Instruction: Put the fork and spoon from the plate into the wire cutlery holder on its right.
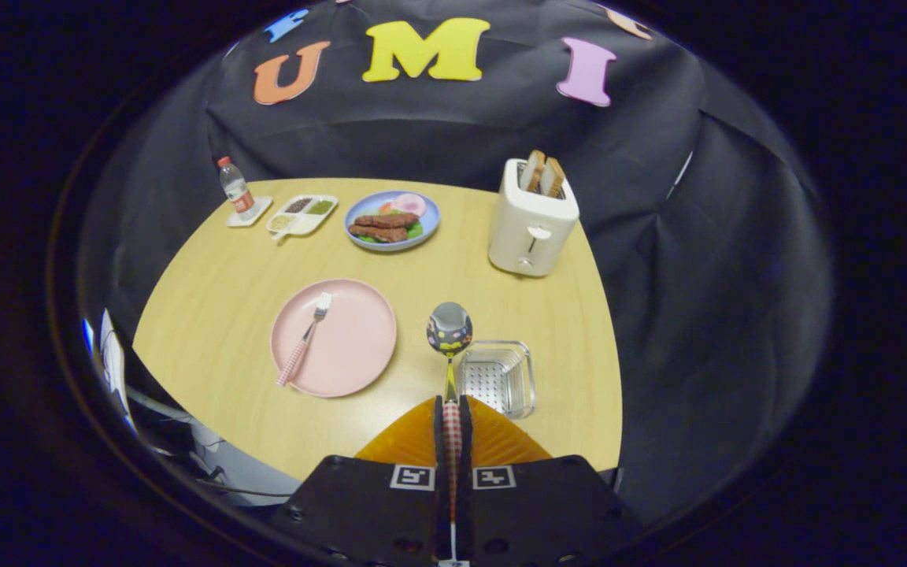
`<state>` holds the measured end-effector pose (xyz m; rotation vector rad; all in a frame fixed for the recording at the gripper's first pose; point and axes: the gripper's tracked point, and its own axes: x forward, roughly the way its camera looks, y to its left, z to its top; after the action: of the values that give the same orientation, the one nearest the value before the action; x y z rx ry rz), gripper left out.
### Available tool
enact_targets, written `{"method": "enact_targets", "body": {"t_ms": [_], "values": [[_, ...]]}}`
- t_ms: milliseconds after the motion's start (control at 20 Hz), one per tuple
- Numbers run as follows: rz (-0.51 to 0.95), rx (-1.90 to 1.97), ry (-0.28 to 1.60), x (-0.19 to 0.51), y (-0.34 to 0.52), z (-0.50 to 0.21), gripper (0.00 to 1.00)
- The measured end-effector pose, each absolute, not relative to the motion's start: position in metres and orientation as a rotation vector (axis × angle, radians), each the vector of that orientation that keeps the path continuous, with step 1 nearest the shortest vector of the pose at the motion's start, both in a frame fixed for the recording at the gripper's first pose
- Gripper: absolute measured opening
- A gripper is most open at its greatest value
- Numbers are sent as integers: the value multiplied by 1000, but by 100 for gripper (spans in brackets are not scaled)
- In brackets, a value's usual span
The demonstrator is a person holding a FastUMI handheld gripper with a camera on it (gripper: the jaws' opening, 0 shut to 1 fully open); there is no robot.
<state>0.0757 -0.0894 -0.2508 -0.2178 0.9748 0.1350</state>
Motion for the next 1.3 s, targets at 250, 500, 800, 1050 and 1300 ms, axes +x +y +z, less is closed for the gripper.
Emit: {"method": "enact_targets", "body": {"t_ms": [250, 500, 800, 1050, 1300], "values": [[72, -149, 1155, 75, -121, -269, 3], [70, -168, 1312, 85, -128, -281, 3], [54, -170, 1471, 106, -129, -302, 3], [39, -184, 1521, 128, -127, -315, 5], [55, -200, 1540, 131, -121, -325, 8]]}}
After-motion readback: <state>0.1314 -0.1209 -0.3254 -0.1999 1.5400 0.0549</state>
